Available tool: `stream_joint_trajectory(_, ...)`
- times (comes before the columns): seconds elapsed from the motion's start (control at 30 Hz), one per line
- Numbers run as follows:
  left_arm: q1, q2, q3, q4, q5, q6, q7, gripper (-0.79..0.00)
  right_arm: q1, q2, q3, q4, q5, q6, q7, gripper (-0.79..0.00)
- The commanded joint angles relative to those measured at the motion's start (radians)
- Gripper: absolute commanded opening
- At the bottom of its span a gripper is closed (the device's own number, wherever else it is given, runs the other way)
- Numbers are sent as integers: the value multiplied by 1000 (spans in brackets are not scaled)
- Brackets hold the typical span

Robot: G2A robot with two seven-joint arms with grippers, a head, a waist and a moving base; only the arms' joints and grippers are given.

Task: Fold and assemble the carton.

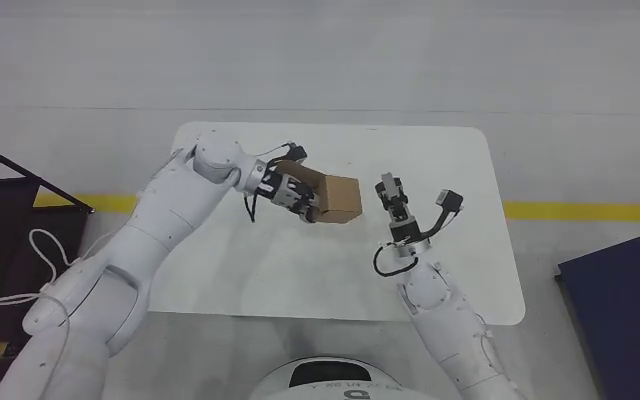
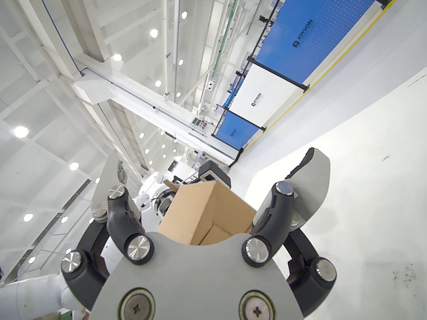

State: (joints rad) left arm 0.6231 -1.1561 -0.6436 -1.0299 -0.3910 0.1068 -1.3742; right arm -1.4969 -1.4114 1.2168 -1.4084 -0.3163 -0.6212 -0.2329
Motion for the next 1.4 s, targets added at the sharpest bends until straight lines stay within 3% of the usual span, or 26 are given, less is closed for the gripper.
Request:
stream_joint_trajectory(0.0,2,-1,21,-24,44,60,-7,-785,-3,0,-6,19,-16,28,14,0)
stream_joint_trajectory(0.3,-36,-29,129,-20,221,215,-28,-785,8,-5,0,157,9,37,-12,0)
stream_joint_trajectory(0.63,-113,-94,282,-4,375,278,-61,-785,-20,3,43,117,-31,40,-22,0)
stream_joint_trajectory(0.67,-119,-101,289,7,368,278,-61,-653,-22,4,42,110,-39,49,-15,0)
stream_joint_trajectory(0.7,-126,-107,294,16,361,277,-62,-437,-24,4,40,101,-43,54,-8,0)
stream_joint_trajectory(0.73,-130,-113,294,24,349,275,-64,-123,-26,4,37,91,-44,57,4,0)
stream_joint_trajectory(0.77,-134,-118,291,32,335,271,-67,0,-27,5,37,82,-50,64,13,0)
stream_joint_trajectory(0.97,-157,-125,274,51,328,198,-81,0,-23,5,24,21,-58,95,60,0)
stream_joint_trajectory(1.1,-161,-107,230,28,324,141,-60,0,-9,4,22,15,-49,105,77,0)
stream_joint_trajectory(1.23,-135,-59,147,0,304,96,-47,0,1,4,24,4,-66,102,68,0)
stream_joint_trajectory(1.37,-59,16,22,-49,282,18,-53,0,-13,9,42,-28,-96,75,59,0)
